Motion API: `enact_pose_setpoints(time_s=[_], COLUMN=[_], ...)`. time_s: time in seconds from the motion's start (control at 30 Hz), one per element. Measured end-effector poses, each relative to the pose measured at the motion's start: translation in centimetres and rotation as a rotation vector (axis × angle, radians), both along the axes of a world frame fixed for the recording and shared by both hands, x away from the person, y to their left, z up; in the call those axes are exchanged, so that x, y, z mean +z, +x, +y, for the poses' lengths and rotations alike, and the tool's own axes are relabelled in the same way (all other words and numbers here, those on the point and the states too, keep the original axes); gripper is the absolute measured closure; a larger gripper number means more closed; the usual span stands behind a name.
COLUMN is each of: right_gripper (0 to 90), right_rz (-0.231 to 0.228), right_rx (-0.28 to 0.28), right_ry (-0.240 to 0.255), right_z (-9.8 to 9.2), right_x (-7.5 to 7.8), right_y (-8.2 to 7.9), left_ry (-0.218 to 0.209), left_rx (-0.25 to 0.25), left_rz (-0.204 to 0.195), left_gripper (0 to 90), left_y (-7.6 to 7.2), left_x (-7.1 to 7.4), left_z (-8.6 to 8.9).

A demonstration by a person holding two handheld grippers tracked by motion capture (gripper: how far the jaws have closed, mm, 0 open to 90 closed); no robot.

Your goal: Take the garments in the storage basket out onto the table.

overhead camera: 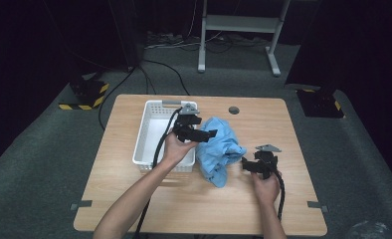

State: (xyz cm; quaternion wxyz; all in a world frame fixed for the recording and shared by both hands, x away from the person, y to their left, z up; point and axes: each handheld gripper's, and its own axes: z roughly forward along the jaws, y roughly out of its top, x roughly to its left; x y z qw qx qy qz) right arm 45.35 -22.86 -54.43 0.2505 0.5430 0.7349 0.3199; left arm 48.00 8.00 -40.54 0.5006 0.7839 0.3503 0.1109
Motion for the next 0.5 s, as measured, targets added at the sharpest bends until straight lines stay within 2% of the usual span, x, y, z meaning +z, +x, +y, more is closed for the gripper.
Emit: enact_pose_setpoints(time_s=[0.5], right_gripper=[14.0], right_rz=[0.0], right_rx=[0.0], right_ry=[0.0], right_z=[0.0], right_x=[0.0], right_y=[0.0], left_ry=[-0.013], left_rx=[0.016], left_rz=[-0.007], left_gripper=[13.9], left_y=[-0.3], left_x=[0.5], left_z=[1.3])
